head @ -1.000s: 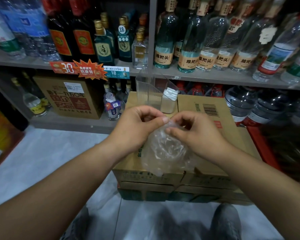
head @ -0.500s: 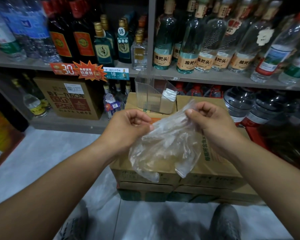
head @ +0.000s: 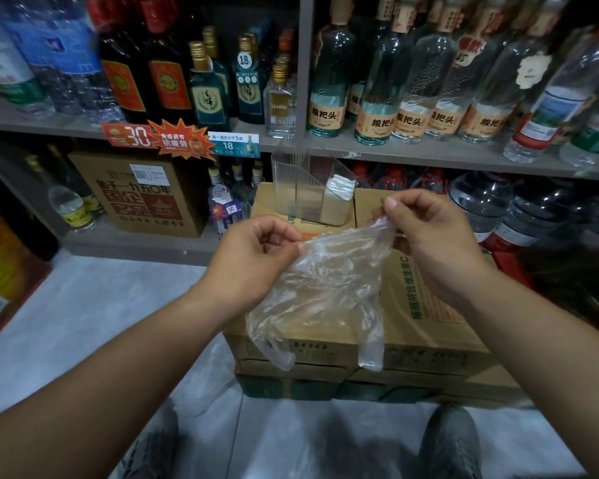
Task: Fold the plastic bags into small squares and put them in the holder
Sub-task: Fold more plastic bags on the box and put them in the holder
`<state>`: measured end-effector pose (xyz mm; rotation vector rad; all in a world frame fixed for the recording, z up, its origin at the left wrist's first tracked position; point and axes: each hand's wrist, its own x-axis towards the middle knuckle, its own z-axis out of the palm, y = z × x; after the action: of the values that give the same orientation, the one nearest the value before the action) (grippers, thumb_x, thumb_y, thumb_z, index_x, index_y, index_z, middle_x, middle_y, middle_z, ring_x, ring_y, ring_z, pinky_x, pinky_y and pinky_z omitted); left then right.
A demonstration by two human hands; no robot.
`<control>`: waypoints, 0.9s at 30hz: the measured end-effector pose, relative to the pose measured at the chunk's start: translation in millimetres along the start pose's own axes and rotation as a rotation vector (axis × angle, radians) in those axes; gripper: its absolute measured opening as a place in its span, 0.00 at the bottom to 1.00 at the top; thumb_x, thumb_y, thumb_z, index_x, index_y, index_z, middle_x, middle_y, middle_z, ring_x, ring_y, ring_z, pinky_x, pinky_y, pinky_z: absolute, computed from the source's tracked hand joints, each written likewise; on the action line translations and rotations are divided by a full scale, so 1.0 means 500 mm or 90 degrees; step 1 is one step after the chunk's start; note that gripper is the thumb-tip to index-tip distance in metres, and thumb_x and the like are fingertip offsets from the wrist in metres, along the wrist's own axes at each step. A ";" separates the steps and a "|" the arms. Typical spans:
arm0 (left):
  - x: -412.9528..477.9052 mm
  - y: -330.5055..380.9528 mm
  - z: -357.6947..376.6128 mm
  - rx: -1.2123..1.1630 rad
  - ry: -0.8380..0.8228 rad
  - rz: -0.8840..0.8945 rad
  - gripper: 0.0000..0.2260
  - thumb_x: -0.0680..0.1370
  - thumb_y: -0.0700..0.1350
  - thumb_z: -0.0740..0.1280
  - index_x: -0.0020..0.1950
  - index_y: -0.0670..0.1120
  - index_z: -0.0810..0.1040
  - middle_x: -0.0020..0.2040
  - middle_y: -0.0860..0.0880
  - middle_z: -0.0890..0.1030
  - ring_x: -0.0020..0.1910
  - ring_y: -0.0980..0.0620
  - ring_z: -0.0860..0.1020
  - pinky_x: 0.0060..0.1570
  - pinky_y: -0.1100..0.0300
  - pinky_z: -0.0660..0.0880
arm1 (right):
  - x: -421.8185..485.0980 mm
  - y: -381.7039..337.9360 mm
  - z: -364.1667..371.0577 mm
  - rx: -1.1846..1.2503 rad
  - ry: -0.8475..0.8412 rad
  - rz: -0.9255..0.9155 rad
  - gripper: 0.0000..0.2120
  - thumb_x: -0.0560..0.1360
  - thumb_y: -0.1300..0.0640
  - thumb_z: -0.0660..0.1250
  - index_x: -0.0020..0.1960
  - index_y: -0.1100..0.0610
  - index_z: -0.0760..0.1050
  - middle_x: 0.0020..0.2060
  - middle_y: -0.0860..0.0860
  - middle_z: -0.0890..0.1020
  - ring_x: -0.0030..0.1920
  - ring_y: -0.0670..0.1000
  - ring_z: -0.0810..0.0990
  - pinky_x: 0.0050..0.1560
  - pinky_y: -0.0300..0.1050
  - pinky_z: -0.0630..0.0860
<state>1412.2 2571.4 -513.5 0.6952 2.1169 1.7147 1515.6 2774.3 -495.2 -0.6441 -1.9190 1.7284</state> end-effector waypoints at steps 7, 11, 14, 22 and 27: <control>-0.008 0.004 0.008 0.021 0.013 0.075 0.06 0.75 0.36 0.75 0.44 0.46 0.82 0.36 0.54 0.78 0.35 0.61 0.74 0.40 0.69 0.73 | -0.005 0.023 -0.002 -0.111 -0.105 0.057 0.10 0.77 0.48 0.71 0.50 0.55 0.83 0.46 0.52 0.87 0.49 0.53 0.86 0.59 0.60 0.80; -0.013 -0.003 0.013 0.028 -0.067 0.034 0.10 0.73 0.40 0.78 0.50 0.48 0.81 0.38 0.49 0.79 0.37 0.57 0.76 0.44 0.64 0.76 | -0.001 0.016 -0.001 -0.037 -0.068 0.009 0.06 0.79 0.53 0.70 0.48 0.54 0.83 0.43 0.54 0.86 0.45 0.53 0.85 0.52 0.54 0.82; -0.011 -0.002 0.021 -0.003 -0.055 -0.011 0.12 0.74 0.48 0.77 0.55 0.51 0.82 0.48 0.49 0.81 0.45 0.56 0.80 0.47 0.68 0.77 | -0.006 0.016 0.006 -0.058 -0.077 -0.035 0.05 0.80 0.55 0.68 0.48 0.54 0.82 0.42 0.56 0.85 0.42 0.50 0.83 0.46 0.46 0.81; -0.012 0.006 0.030 -0.092 -0.102 -0.072 0.07 0.73 0.35 0.75 0.46 0.43 0.81 0.36 0.49 0.81 0.34 0.55 0.79 0.38 0.65 0.79 | -0.006 0.016 0.016 -0.075 -0.115 -0.087 0.04 0.80 0.60 0.67 0.50 0.57 0.82 0.36 0.43 0.82 0.37 0.40 0.79 0.38 0.34 0.75; -0.012 0.015 0.022 -0.134 -0.069 -0.104 0.09 0.72 0.35 0.76 0.50 0.42 0.81 0.36 0.46 0.82 0.32 0.54 0.81 0.34 0.63 0.79 | -0.002 0.014 0.003 -0.100 -0.092 -0.067 0.08 0.81 0.54 0.67 0.52 0.58 0.82 0.39 0.50 0.82 0.38 0.45 0.79 0.40 0.36 0.76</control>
<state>1424.4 2578.2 -509.2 0.5279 1.8330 1.7365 1515.4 2773.1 -502.4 -0.4741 -2.1633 1.6092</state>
